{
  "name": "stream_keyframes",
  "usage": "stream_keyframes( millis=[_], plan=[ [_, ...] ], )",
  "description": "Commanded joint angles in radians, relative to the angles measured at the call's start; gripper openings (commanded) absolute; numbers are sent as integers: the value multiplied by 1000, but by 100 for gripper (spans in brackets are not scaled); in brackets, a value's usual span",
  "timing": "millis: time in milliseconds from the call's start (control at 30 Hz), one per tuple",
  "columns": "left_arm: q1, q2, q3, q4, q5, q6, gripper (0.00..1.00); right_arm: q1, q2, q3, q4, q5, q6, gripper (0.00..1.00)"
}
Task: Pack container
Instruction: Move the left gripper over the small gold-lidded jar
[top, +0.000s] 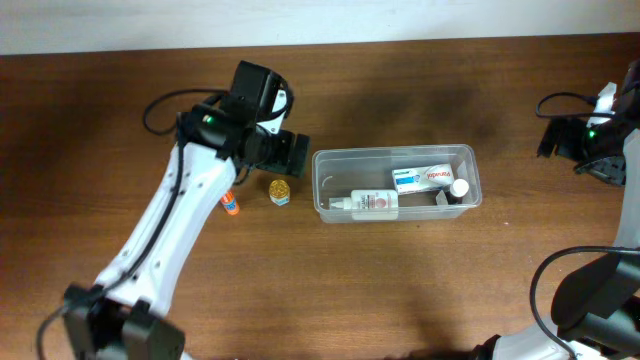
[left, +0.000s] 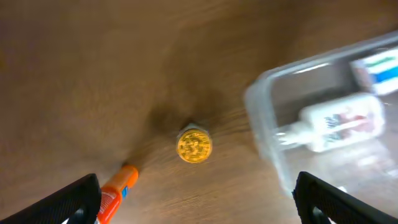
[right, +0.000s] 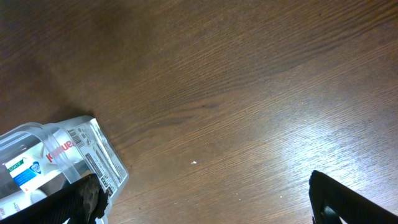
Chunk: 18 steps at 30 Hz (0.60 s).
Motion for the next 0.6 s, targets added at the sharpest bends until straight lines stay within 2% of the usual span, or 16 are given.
stream_keyframes(
  millis=[0, 133, 233, 567],
  plan=[
    [21, 56, 23, -3, -33, -71, 99, -6, 0, -5, -1, -3, 12, 98],
    [22, 105, 23, 2, -28, -76, 99, -6, 0, -5, -1, -3, 12, 98],
    [22, 137, 23, 3, 30, -75, 99, -6, 0, -5, -1, -3, 12, 98],
    [22, 254, 21, -37, 32, -79, 99, -6, 0, -5, -1, -3, 12, 98]
  ],
)
